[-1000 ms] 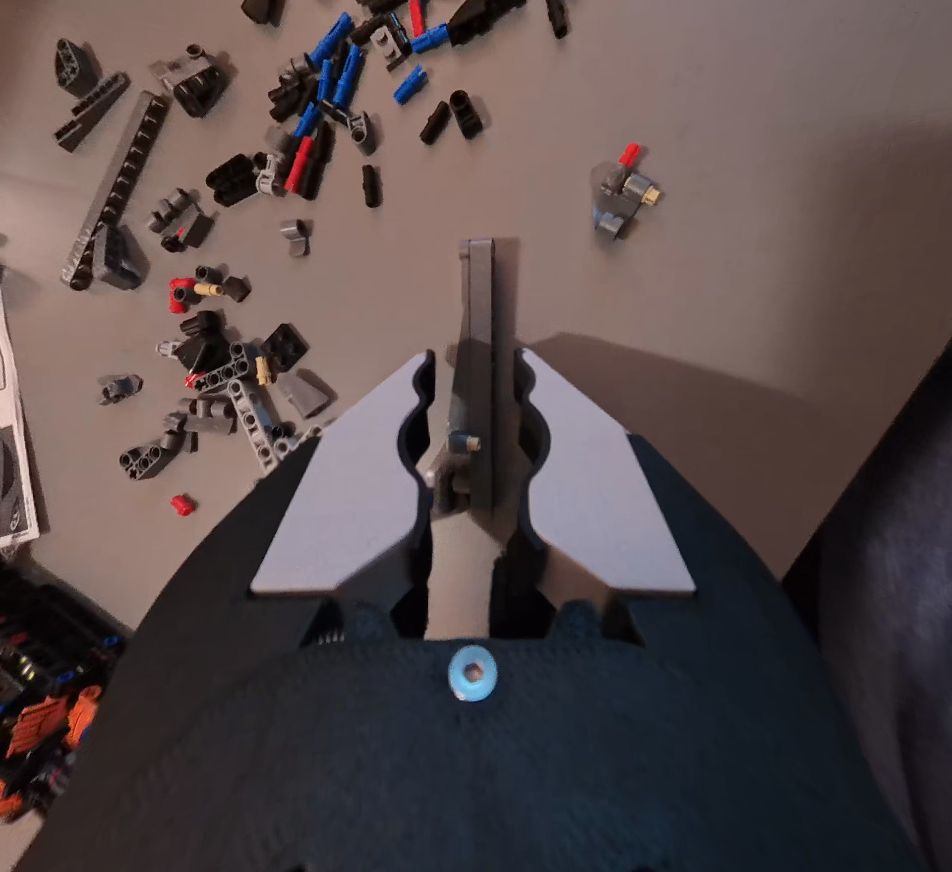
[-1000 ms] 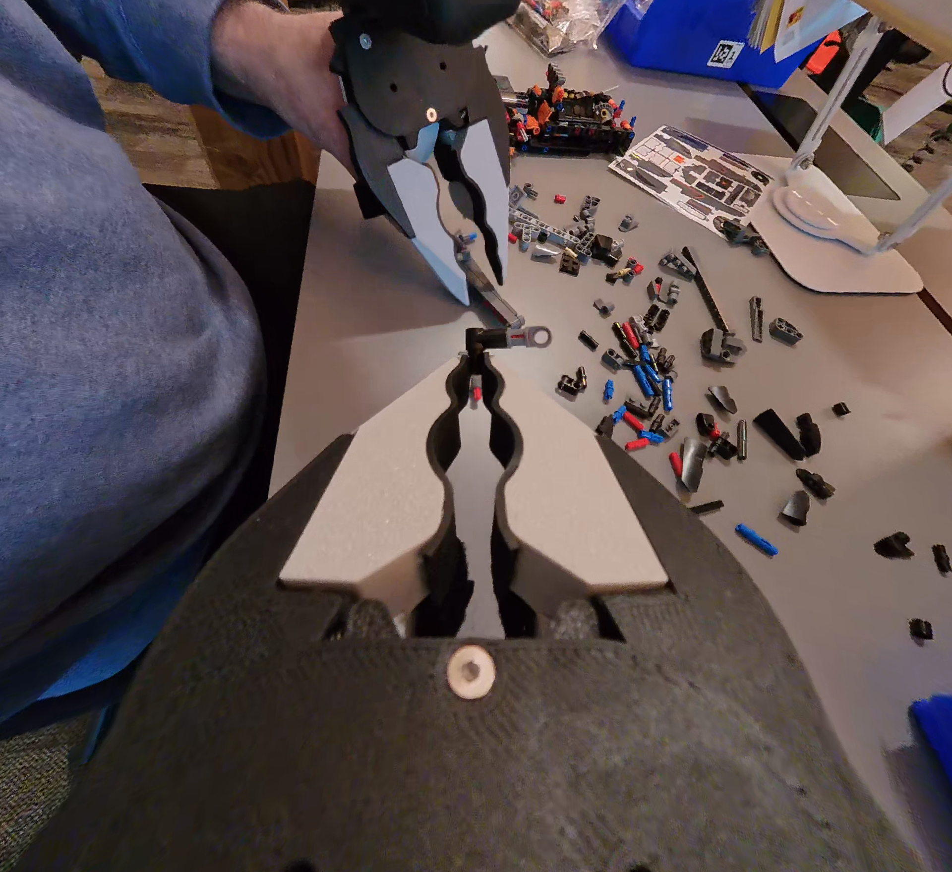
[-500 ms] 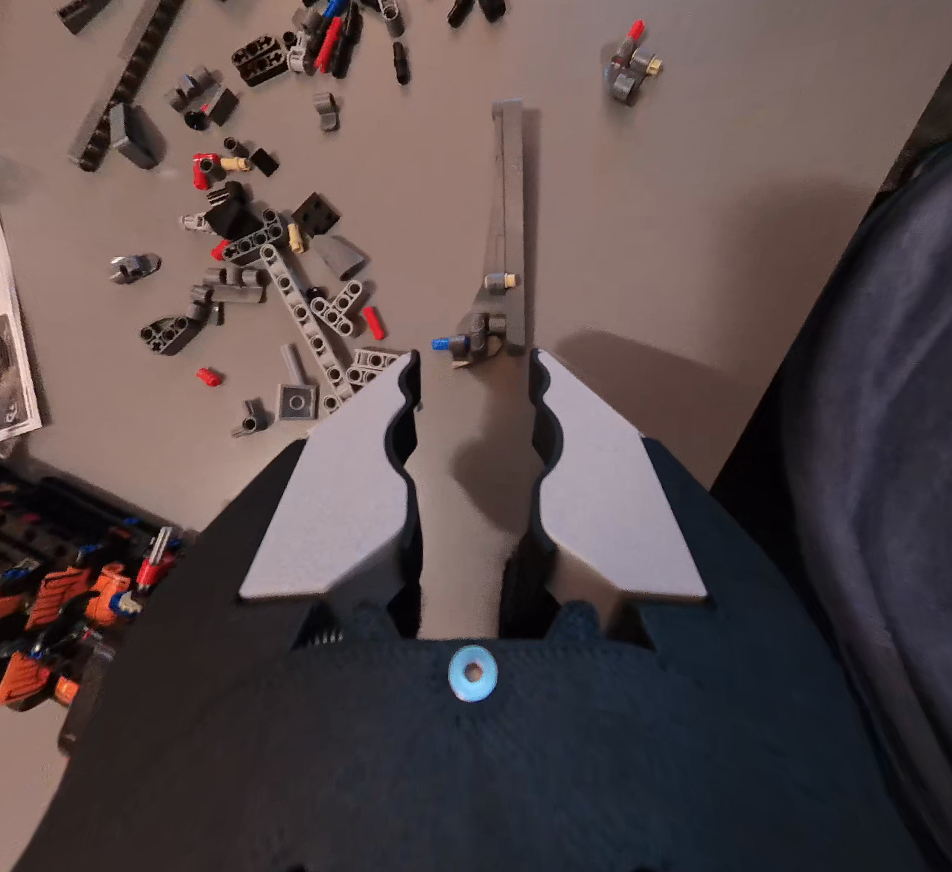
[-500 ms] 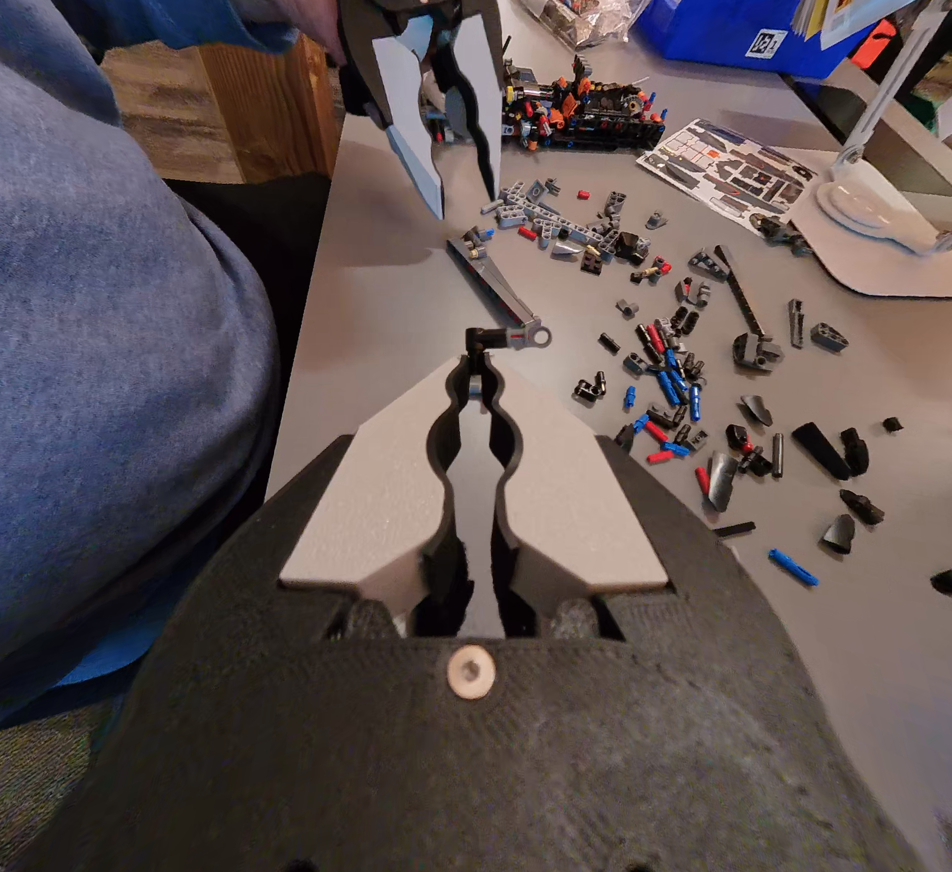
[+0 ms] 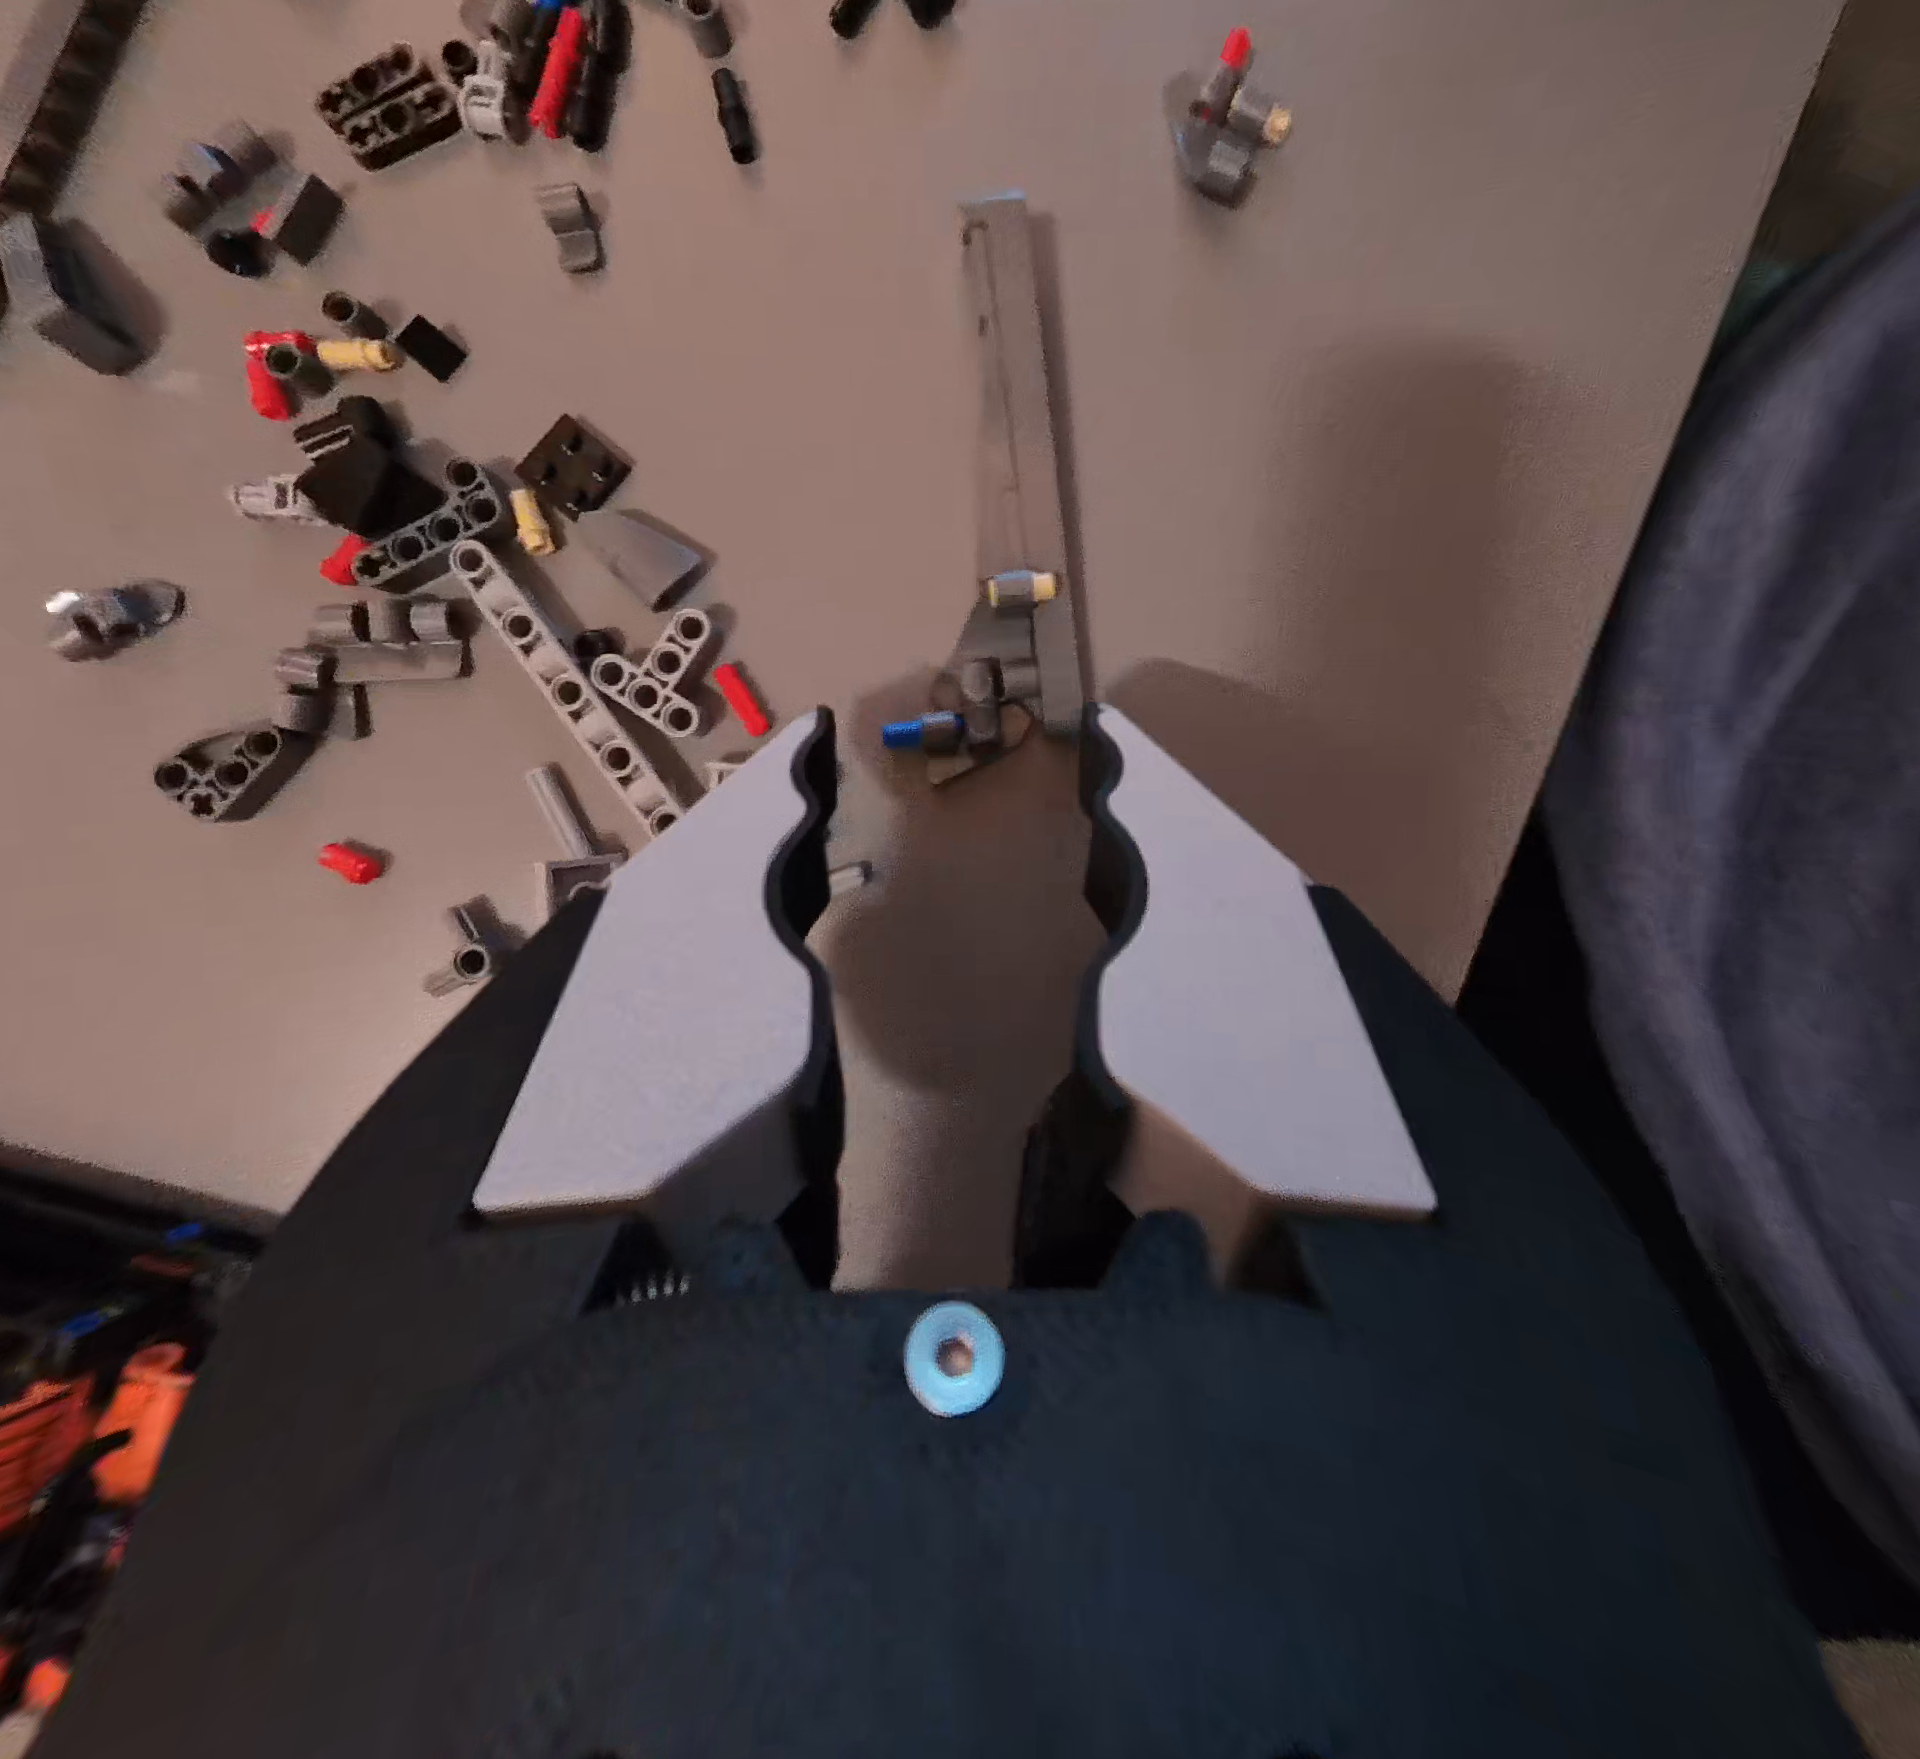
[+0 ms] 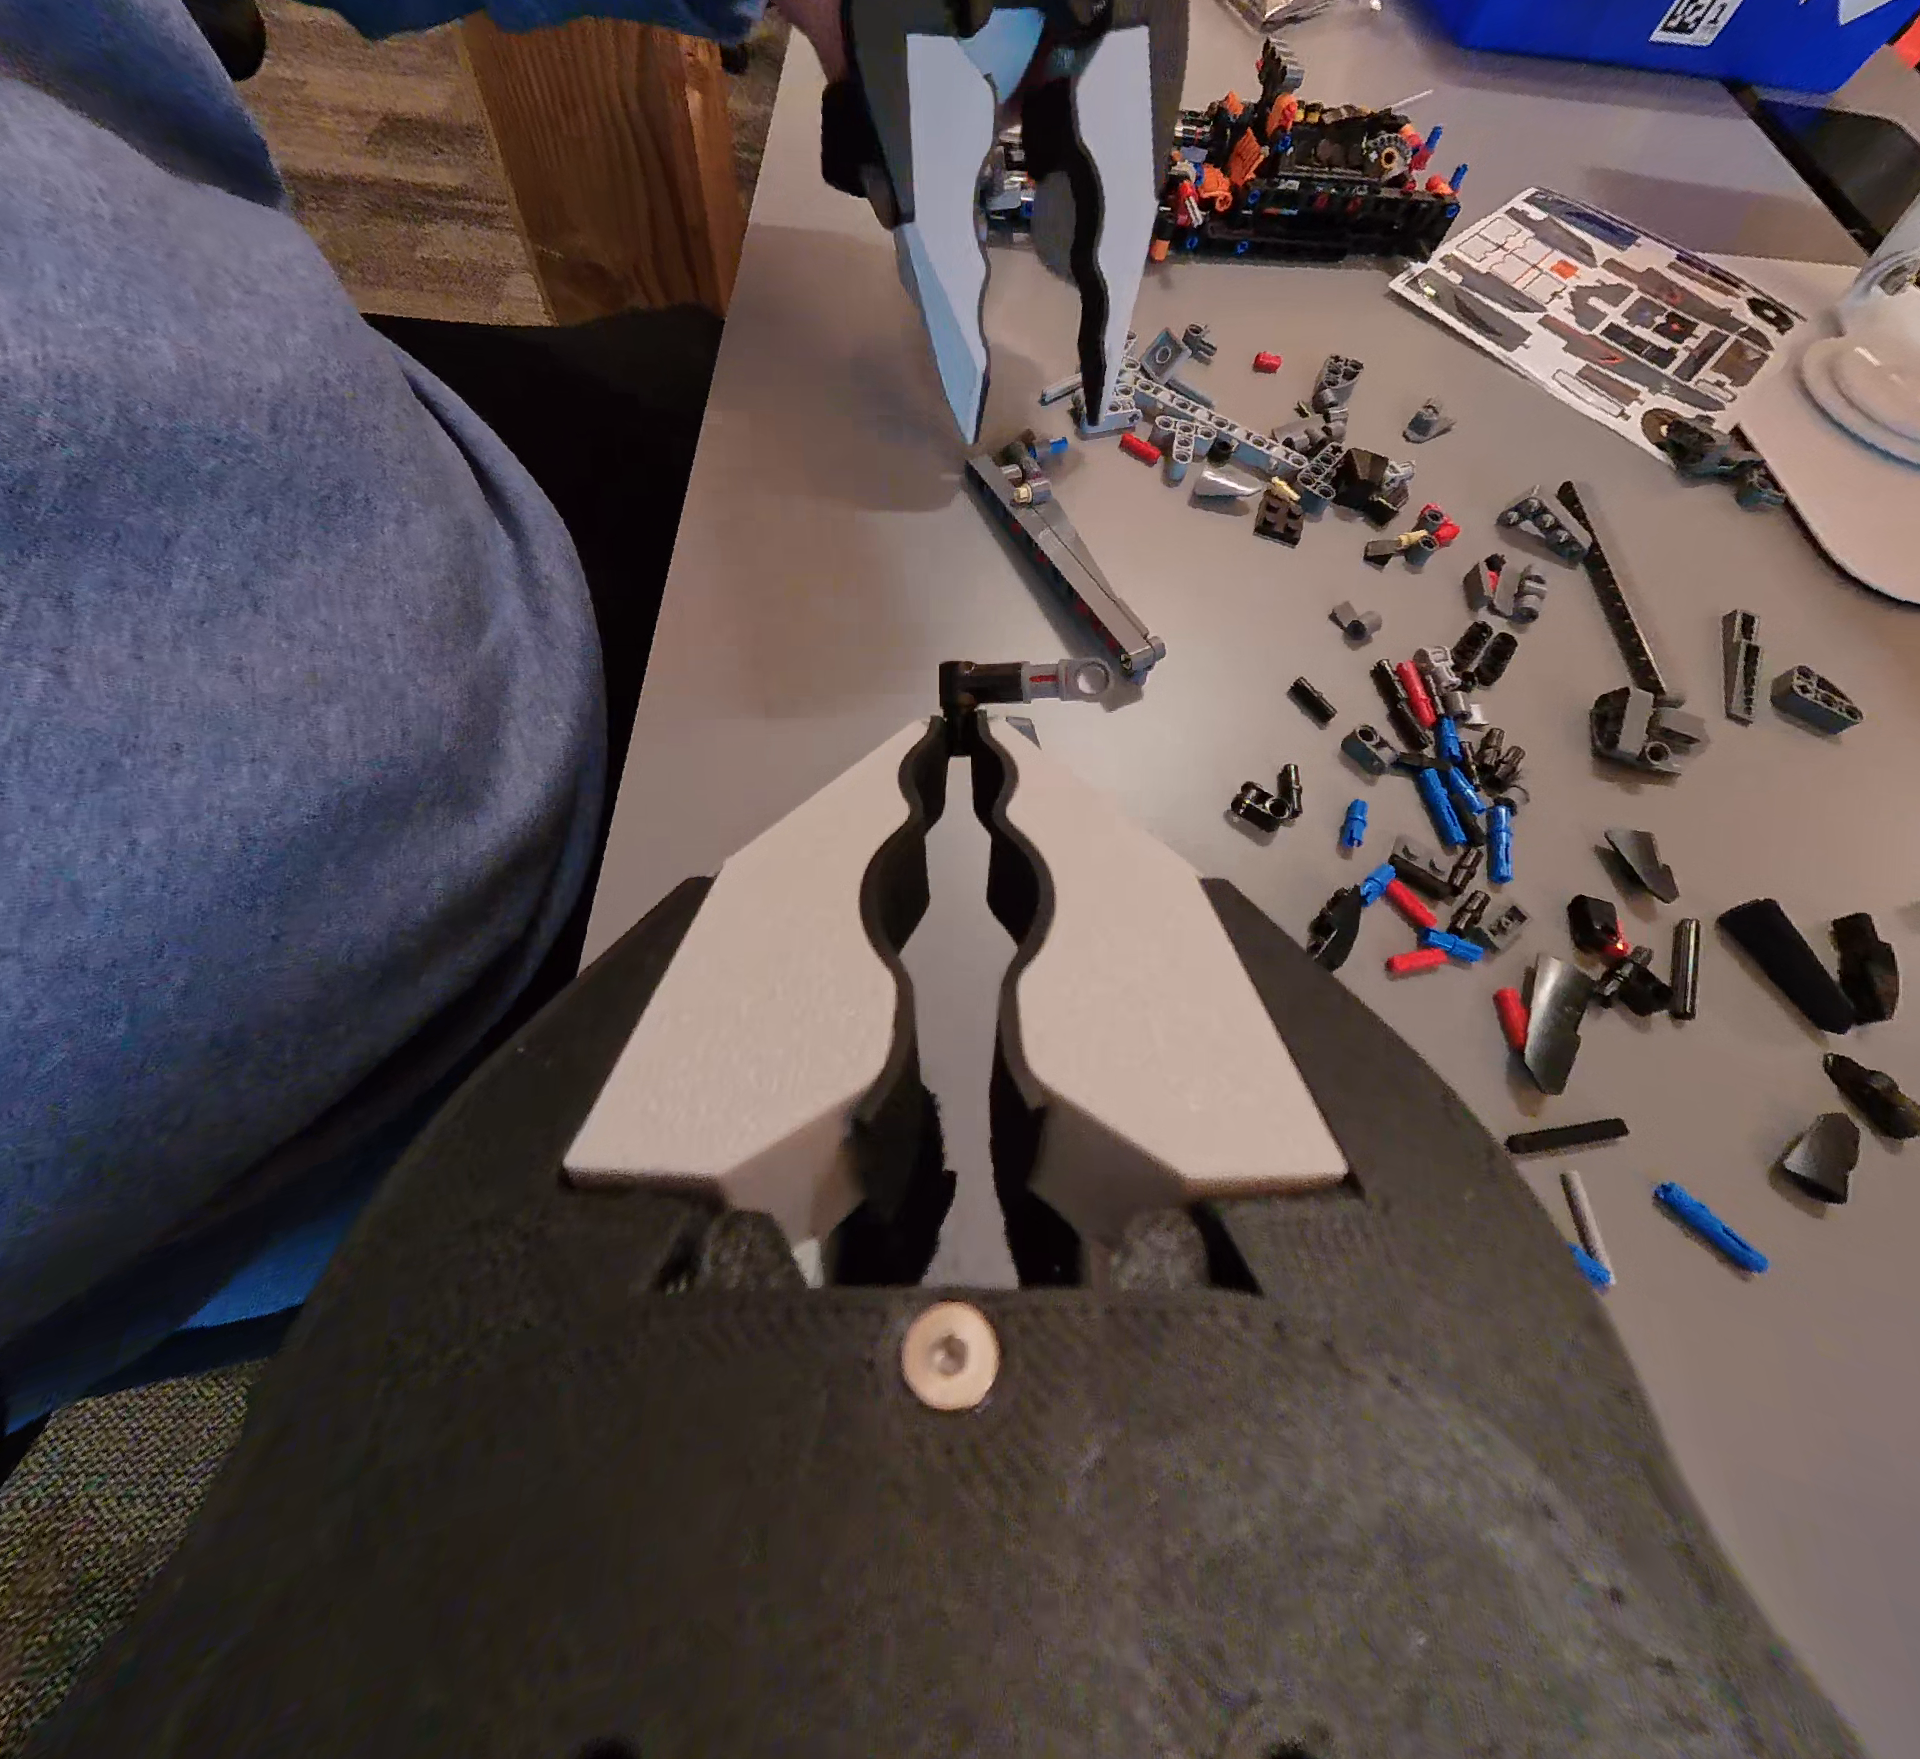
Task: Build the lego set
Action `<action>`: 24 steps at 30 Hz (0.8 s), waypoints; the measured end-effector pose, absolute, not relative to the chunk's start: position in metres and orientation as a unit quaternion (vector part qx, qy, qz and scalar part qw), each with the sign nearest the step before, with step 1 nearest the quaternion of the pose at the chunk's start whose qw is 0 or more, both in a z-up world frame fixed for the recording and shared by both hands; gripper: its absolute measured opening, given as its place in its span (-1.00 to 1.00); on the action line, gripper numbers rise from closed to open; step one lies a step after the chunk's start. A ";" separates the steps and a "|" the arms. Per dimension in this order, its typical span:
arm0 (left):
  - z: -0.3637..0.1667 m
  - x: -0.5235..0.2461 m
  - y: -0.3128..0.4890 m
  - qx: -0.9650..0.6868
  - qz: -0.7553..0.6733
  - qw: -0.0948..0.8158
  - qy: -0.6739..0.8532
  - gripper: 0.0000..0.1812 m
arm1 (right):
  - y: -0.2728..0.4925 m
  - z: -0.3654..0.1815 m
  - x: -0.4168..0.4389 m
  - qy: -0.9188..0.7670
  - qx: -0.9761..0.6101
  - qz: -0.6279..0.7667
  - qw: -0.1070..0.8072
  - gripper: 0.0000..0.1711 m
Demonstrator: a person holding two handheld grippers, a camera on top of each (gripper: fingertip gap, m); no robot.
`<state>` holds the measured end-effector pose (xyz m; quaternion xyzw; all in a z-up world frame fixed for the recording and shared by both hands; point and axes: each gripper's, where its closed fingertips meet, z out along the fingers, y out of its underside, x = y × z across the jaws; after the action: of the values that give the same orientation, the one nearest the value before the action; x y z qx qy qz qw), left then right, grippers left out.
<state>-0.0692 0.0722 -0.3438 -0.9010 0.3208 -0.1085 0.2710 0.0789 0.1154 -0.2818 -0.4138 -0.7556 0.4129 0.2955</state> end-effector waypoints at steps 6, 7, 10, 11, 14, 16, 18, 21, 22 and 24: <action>-0.348 -0.068 0.078 -0.911 -0.133 0.267 0.284 -0.49 | 0.115 -0.282 0.077 -0.755 -0.412 0.418 0.295 -0.98; -0.350 -0.068 0.078 -0.913 -0.131 0.264 0.283 -0.50 | 0.115 -0.282 0.077 -0.755 -0.411 0.418 0.295 -0.98; -0.350 -0.063 0.079 -0.911 -0.141 0.267 0.281 -0.55 | 0.114 -0.282 0.075 -0.755 -0.407 0.420 0.295 -0.98; -0.350 -0.062 0.078 -0.910 -0.143 0.267 0.281 -0.57 | 0.114 -0.282 0.075 -0.755 -0.407 0.421 0.295 -0.99; -0.350 -0.057 0.078 -0.908 -0.146 0.272 0.283 -0.65 | 0.114 -0.282 0.074 -0.754 -0.407 0.422 0.295 -0.98; -0.349 -0.054 0.078 -0.907 -0.142 0.274 0.284 -0.69 | 0.114 -0.283 0.074 -0.754 -0.408 0.421 0.295 -0.98; -0.349 -0.050 0.078 -0.904 -0.135 0.281 0.291 -0.75 | 0.115 -0.284 0.074 -0.754 -0.408 0.421 0.295 -0.98; -0.348 -0.045 0.078 -0.901 -0.118 0.290 0.300 -0.79 | 0.115 -0.284 0.074 -0.754 -0.408 0.421 0.295 -0.98; -0.348 -0.044 0.078 -0.900 -0.110 0.293 0.303 -0.79 | 0.115 -0.284 0.074 -0.754 -0.408 0.421 0.296 -0.98; -0.347 -0.044 0.078 -0.899 -0.085 0.295 0.313 -0.80 | 0.115 -0.284 0.074 -0.754 -0.408 0.421 0.296 -0.98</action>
<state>-0.0436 0.0782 -0.3471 -0.8989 0.3126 -0.0850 0.2950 0.0737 0.1147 -0.2836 -0.4076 -0.7542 0.4210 0.2964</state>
